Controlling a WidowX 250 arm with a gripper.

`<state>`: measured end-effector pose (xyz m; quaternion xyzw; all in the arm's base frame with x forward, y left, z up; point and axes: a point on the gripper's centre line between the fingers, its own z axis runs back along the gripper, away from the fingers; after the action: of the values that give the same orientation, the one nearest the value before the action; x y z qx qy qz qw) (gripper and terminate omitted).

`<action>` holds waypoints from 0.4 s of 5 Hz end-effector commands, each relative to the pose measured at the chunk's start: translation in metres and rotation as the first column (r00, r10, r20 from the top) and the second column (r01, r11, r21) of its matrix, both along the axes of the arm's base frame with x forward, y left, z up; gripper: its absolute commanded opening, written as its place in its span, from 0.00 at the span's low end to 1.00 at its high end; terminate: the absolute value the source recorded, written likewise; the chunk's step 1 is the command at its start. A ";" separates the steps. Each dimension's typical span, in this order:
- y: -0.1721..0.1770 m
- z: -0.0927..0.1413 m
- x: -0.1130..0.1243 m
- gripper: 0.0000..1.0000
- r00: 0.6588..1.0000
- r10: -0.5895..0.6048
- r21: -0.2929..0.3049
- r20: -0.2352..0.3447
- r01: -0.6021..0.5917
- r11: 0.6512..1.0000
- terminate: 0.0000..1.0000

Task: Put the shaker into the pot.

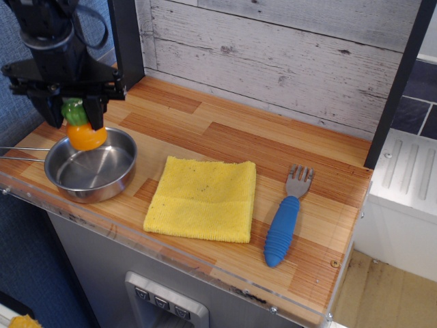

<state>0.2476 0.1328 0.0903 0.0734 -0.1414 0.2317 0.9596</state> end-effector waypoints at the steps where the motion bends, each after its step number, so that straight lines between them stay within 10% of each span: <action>1: -0.002 -0.014 0.003 0.00 0.996 -0.042 -0.004 -0.082 0.042 0.999 0.00; 2: -0.004 -0.020 0.003 0.00 0.992 -0.061 -0.001 -0.112 0.062 0.998 0.00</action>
<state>0.2444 0.1270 0.0573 0.0779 -0.0687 0.2004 0.9742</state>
